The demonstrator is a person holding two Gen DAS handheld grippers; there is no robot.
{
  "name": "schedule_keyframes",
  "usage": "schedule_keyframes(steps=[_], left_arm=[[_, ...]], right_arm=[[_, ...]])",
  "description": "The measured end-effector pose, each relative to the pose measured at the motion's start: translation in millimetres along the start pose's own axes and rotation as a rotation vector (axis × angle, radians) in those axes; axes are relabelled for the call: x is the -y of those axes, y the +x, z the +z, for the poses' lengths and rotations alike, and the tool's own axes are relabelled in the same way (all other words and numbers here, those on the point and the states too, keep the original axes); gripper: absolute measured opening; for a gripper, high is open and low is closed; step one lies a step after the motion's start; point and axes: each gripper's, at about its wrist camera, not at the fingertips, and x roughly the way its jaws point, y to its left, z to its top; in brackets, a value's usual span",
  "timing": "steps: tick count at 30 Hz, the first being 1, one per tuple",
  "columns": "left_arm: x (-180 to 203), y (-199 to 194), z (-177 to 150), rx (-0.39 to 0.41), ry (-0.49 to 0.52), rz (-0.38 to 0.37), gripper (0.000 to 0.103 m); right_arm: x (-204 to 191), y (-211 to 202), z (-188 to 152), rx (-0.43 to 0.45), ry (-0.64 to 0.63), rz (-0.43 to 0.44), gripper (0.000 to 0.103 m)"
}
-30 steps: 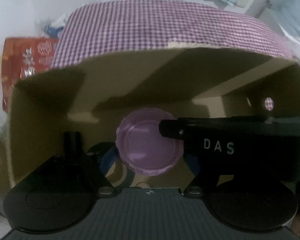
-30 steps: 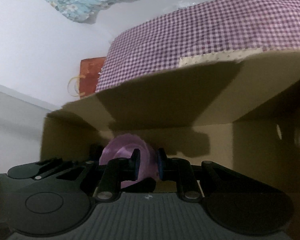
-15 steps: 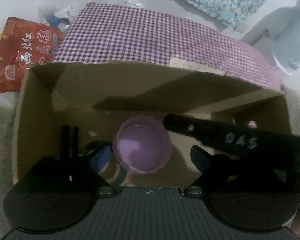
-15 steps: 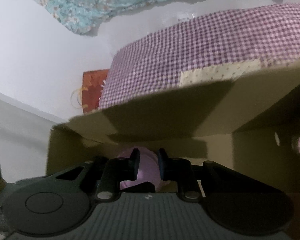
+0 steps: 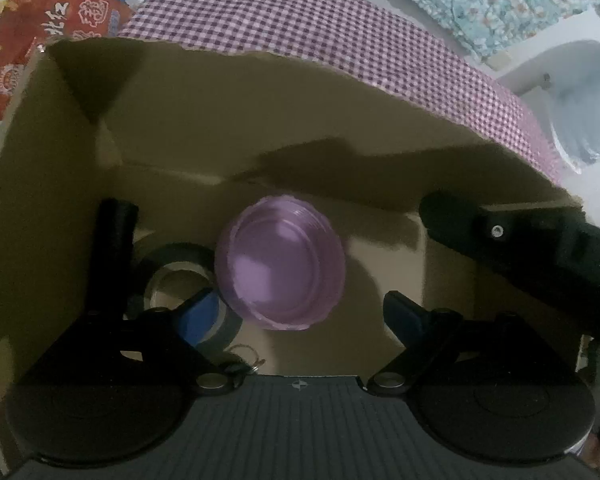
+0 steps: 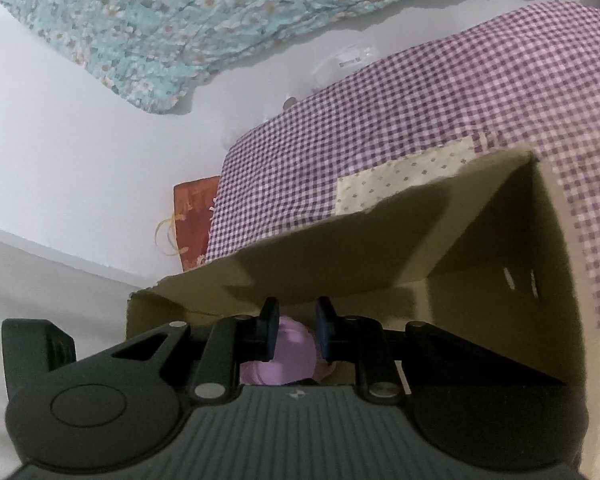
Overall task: Organize rigid objects
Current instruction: 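Carry the purple lid into the cardboard box and release it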
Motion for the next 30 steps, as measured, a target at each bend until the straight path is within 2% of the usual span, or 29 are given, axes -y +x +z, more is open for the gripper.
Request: schedule_keyframes(steps=[4,9,19,30], left_arm=[[2,-1,1,-0.011,-0.015,-0.028,0.090],[12,-8,1,-0.008,0.025,0.009,0.090],[14,-5,5,0.004,0.016,-0.027,0.090],[7,-5,5,0.023,-0.033,-0.130,0.090]], right_arm=[[7,-1,-1,0.003,0.017,0.014,0.022],[8,-1,-5,-0.002,0.013,0.011,0.022],[4,-1,-1,0.016,0.022,0.021,0.022],[8,-6,1,0.041,0.022,0.046,0.022]])
